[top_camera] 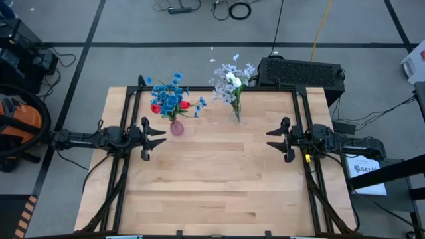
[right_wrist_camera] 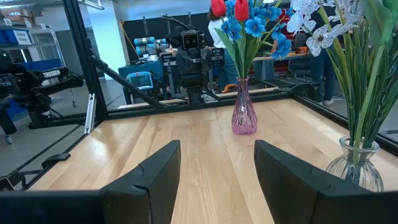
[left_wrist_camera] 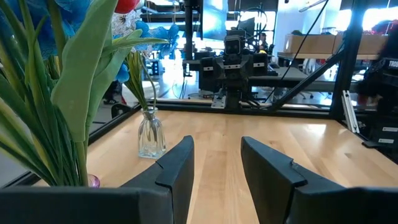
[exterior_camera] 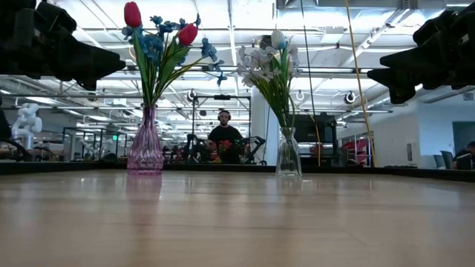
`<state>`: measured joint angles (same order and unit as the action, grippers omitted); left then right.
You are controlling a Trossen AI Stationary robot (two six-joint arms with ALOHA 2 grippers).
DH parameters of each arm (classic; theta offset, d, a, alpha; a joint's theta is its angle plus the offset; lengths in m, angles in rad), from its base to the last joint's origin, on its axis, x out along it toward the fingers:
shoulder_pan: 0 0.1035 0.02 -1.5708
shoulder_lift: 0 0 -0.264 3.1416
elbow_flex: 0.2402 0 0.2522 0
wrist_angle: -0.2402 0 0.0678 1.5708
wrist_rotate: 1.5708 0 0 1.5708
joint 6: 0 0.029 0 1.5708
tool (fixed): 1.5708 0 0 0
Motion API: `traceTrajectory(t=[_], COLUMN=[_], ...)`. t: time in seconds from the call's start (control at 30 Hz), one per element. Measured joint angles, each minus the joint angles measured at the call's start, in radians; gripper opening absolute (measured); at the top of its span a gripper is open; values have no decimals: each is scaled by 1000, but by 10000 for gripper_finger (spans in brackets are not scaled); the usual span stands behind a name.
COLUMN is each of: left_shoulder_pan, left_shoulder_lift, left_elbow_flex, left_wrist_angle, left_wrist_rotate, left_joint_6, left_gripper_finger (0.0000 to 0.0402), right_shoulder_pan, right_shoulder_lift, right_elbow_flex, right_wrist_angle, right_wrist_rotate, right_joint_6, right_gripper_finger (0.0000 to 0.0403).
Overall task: Sort flowers into vase by color
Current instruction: Return to Home Position
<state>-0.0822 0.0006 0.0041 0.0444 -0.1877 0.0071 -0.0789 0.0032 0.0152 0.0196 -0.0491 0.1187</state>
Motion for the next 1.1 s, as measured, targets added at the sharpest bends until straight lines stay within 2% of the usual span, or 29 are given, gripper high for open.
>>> traceTrajectory(t=[0.47,1.1], left_shoulder_pan=[0,0], left_shoulder_lift=[0,0], left_elbow_flex=[0,0], left_wrist_angle=[0,0], left_wrist_rotate=[0,0], left_joint_6=[0,0], left_gripper_finger=[138,138], right_shoulder_pan=[49,48], right_shoulder_lift=[0,0], right_elbow_flex=[0,0], right_wrist_angle=[0,0], right_wrist_rotate=[-1,0], right_joint_6=[0,0], right_gripper_finger=[196,196])
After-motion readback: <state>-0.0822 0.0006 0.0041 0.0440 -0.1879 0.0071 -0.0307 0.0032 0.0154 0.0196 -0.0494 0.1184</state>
